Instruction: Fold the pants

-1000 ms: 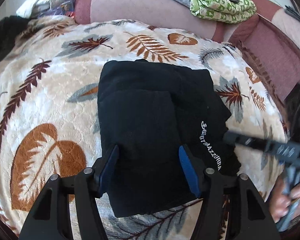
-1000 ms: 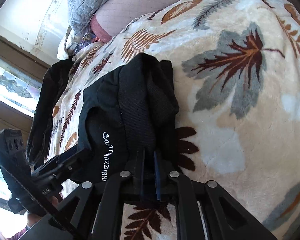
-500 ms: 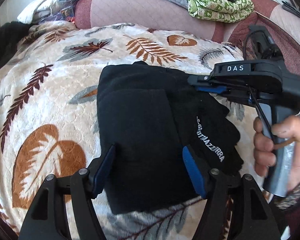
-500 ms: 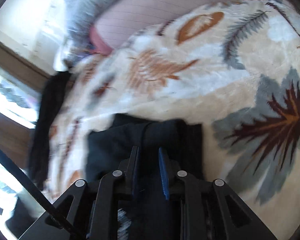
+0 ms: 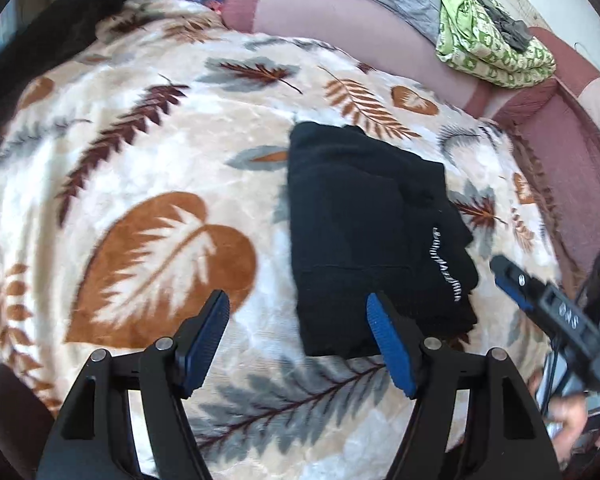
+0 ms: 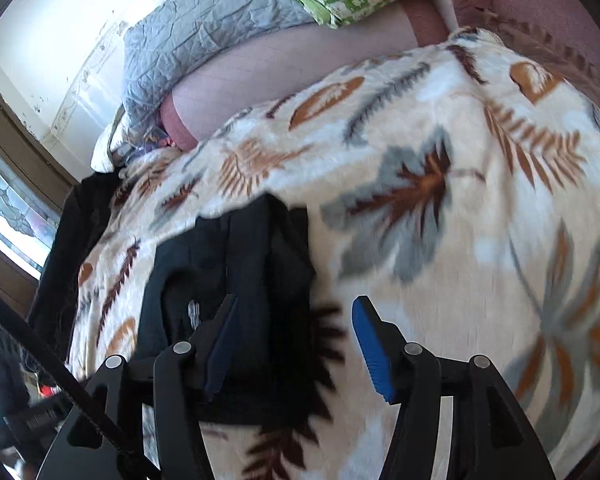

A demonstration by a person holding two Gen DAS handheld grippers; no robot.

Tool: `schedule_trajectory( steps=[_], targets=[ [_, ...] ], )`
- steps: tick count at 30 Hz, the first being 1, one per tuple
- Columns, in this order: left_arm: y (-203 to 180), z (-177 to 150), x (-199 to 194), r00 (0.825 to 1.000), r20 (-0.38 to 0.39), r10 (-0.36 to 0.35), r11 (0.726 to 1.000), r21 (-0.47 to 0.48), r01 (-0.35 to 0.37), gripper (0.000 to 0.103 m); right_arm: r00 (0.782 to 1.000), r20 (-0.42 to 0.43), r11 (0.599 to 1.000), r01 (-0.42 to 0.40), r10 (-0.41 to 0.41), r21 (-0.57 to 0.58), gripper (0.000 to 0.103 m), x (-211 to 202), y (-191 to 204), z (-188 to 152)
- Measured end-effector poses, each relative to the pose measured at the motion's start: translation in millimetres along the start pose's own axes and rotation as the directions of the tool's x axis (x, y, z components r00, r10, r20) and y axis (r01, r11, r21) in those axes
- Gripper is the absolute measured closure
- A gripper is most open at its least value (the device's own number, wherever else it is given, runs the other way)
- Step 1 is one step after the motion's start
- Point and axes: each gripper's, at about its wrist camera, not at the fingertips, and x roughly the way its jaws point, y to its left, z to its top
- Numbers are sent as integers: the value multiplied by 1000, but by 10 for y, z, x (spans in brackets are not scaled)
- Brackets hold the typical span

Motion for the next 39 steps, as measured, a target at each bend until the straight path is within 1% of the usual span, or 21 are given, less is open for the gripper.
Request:
schedule_trajectory(
  steps=[3, 5, 7, 9, 10, 13, 17, 25, 34, 36, 38, 39],
  targets=[
    [-28, -20, -64, 998, 24, 59, 998, 26, -59, 33, 1000, -14, 1000, 7, -7, 16, 39, 29, 51, -161],
    [-59, -37, -119, 993, 49, 106, 993, 54, -109, 32, 999, -36, 1000, 6, -5, 5, 39, 64, 95, -243],
    [-80, -43, -158, 983, 83, 166, 981, 83, -173, 30, 998, -55, 999, 18, -20, -40, 39, 95, 184, -295],
    [-75, -57, -186, 971, 107, 214, 970, 97, -224, 28, 998, -53, 998, 20, -23, -62, 36, 86, 236, -331],
    [-64, -56, -193, 968, 110, 224, 967, 98, -235, 28, 998, -50, 997, 22, -26, -76, 35, 75, 268, -350],
    [-3, -49, -197, 969, 97, 229, 968, 84, -237, 28, 998, -49, 995, 30, -35, -96, 34, 67, 317, -369],
    [35, -52, -170, 966, 81, 245, 965, 80, -251, 28, 997, -57, 994, 44, -50, -98, 34, 86, 340, -384],
    [10, -61, -118, 969, 67, 238, 965, 94, -243, 28, 995, -68, 993, 61, -69, -105, 33, 119, 365, -392],
    [-4, -50, -38, 972, 41, 230, 967, 100, -233, 28, 995, -76, 994, 61, -68, -91, 30, 164, 321, -382],
    [15, -30, -32, 978, 34, 206, 974, 91, -208, 28, 995, -78, 995, 58, -64, -87, 30, 169, 301, -376],
    [83, 28, -39, 992, 20, 128, 990, 57, -129, 28, 996, -69, 996, 42, -48, -77, 30, 148, 274, -362],
    [137, 73, -43, 997, 15, 70, 997, 25, -70, 28, 998, -58, 997, 36, -40, -74, 30, 124, 251, -342]
  ],
)
